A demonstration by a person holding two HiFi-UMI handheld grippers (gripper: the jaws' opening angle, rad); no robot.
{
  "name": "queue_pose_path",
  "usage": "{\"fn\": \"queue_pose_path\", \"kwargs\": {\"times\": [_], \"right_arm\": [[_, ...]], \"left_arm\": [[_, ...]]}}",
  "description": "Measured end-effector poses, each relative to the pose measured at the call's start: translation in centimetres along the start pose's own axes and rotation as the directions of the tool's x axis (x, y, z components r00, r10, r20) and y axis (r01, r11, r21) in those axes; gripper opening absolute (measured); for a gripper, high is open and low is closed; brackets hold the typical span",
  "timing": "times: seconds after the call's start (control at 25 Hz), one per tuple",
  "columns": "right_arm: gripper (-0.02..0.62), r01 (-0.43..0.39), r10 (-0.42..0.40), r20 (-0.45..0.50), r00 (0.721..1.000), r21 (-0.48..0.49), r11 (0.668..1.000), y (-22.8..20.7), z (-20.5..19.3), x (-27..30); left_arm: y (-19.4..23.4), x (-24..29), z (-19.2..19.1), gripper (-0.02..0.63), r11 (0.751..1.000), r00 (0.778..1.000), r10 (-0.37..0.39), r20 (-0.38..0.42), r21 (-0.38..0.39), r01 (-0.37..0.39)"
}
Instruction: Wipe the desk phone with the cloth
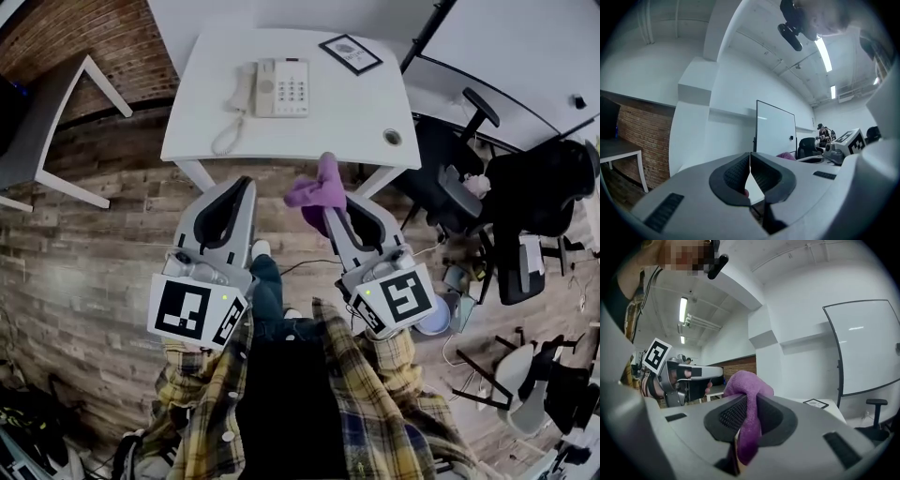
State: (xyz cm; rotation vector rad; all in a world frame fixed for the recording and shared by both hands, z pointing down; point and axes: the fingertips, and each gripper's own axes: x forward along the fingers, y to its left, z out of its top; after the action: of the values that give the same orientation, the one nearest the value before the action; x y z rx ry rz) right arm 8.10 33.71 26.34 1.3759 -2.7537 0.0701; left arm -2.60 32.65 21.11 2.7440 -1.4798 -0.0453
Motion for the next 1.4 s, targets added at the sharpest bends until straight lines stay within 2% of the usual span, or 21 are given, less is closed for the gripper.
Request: {"fn": "queue_pose_path", "kwargs": {"times": [0.4,0.64,1.0,1.4], "right_arm": [[0.060,0.024,-0.022,-0.060,0.998,0.027,0.999,-4.9,0.4,13.8],[0.060,0.061,-0.057,-0.087,0.995,0.045,0.997,-7.5,0.1,19.6],[0.060,0.115,-0.102,-0.157,0.982,0.081,0.990,-10.8,-1.7,22.9],[0.060,0.099,-0.089,-0.159,0.983,0.056,0.994,-16.2,-1.6,27.1]], "left_arm": [[10.9,10.2,-0.1,0.018,0.998,0.998,-0.051,-0.047,-0.039,0.049],[15.8,14.4,-1.3,0.018,0.995,0.994,-0.085,-0.067,-0.061,0.081],[19.7,17.7,-3.8,0.018,0.990,0.989,-0.085,-0.119,-0.121,0.070],[22.3,23.8,-3.8,0.018,0.992,0.994,-0.053,-0.098,-0.121,0.041]]}}
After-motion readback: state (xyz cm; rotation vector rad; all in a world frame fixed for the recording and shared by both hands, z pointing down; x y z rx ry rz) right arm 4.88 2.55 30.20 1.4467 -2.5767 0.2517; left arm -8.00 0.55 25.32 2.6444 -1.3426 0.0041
